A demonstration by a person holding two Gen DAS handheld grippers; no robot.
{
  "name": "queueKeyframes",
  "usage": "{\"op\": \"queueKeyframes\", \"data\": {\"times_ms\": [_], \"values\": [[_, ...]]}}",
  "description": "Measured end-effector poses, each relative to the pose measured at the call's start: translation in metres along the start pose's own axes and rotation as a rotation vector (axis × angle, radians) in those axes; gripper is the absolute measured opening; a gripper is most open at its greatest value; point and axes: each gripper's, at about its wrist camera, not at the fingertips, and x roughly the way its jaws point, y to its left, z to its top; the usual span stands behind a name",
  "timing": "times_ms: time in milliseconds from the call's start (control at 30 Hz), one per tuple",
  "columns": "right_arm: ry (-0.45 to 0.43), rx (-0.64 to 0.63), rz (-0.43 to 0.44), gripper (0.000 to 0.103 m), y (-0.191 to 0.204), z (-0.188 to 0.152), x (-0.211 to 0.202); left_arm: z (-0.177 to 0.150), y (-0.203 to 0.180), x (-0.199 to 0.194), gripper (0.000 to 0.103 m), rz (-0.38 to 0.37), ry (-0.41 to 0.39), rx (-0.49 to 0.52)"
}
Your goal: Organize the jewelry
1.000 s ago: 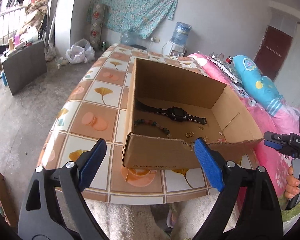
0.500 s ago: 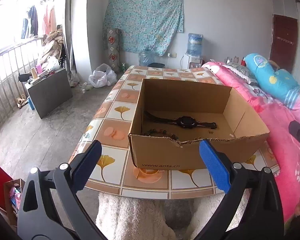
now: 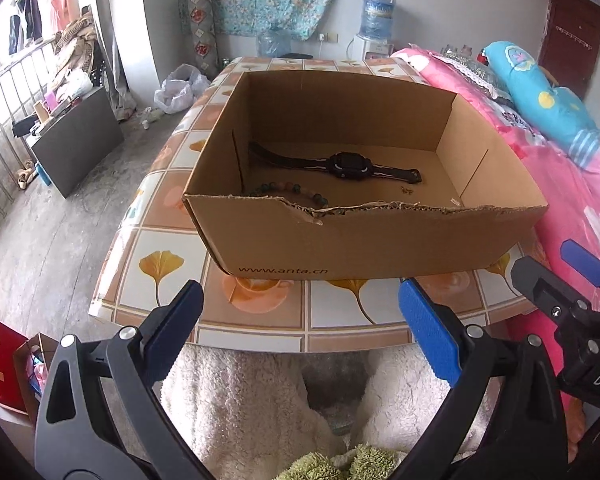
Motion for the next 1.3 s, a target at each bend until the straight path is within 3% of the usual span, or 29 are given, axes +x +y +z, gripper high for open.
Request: {"op": "queueKeyframes", "data": {"times_ms": [1300], "values": [[0.079, 0.017, -0.027, 0.097, -0.005, 0.007, 0.022, 0.009, -0.005, 0.017, 0.094, 0.003, 0.048, -0.001]]}}
